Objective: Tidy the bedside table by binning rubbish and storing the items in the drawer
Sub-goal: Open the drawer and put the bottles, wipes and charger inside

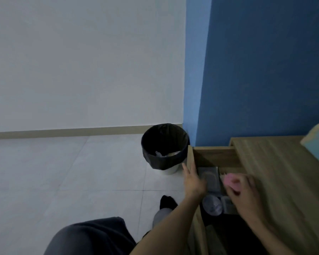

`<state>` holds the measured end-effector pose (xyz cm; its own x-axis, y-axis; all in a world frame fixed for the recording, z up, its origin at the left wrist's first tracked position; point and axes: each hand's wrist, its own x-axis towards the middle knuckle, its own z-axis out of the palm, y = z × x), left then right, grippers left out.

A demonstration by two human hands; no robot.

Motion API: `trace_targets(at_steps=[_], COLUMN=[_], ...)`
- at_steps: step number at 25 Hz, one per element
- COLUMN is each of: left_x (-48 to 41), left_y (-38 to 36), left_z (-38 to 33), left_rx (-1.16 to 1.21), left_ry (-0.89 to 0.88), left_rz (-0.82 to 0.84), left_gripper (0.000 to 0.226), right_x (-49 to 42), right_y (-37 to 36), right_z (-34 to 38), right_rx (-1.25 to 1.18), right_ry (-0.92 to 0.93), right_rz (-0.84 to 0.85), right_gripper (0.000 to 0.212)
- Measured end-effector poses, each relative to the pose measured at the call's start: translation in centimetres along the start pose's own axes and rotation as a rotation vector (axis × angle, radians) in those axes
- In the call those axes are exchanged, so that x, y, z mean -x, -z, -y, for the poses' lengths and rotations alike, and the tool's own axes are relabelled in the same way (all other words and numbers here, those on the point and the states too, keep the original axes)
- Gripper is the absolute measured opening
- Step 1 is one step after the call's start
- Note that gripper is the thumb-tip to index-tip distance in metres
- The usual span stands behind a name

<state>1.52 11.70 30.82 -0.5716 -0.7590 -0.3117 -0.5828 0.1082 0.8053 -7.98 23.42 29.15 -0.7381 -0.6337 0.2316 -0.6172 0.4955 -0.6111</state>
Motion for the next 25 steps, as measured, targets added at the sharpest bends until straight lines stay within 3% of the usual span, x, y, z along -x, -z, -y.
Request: trace_targets(at_steps=[3, 7, 9, 15, 18, 20, 25], left_x=[-1.9, -1.4, -1.2, 0.2, 2.0, 3.4, 9.0], left_y=[-1.5, -1.3, -0.7, 0.5, 0.4, -0.2, -5.4], left_z=[3.7, 3.7, 3.5, 1.3, -1.4, -3.8, -8.5], left_rx=[0.269, 0.349, 0.327, 0.226, -0.021, -0.046, -0.065], left_ry=[0.098, 0.079, 0.051, 0.017, -0.117, -0.223, -0.405], left_rz=[0.026, 0.046, 0.054, 0.034, -0.073, -0.086, 0.169], left_gripper=[0.074, 0.075, 0.073, 0.060, 0.065, 0.064, 0.058], right_x=[1.9, 3.9, 4.2, 4.1, 3.1, 2.3, 4.2], right_y=[-3.5, -6.4, -6.8, -6.0, -2.4, 1.4, 12.7], right_z=[0.3, 0.0, 0.1, 1.1, 2.9, 3.3, -0.9], right_rx=[-0.001, 0.166, 0.143, 0.152, 0.005, -0.092, 0.082], right_ry=[-0.040, -0.145, -0.156, -0.139, -0.083, -0.051, -0.087], right_rz=[0.216, 0.460, 0.523, 0.432, 0.265, 0.128, -0.018], right_gripper=[0.029, 0.045, 0.040, 0.032, 0.030, 0.028, 0.023])
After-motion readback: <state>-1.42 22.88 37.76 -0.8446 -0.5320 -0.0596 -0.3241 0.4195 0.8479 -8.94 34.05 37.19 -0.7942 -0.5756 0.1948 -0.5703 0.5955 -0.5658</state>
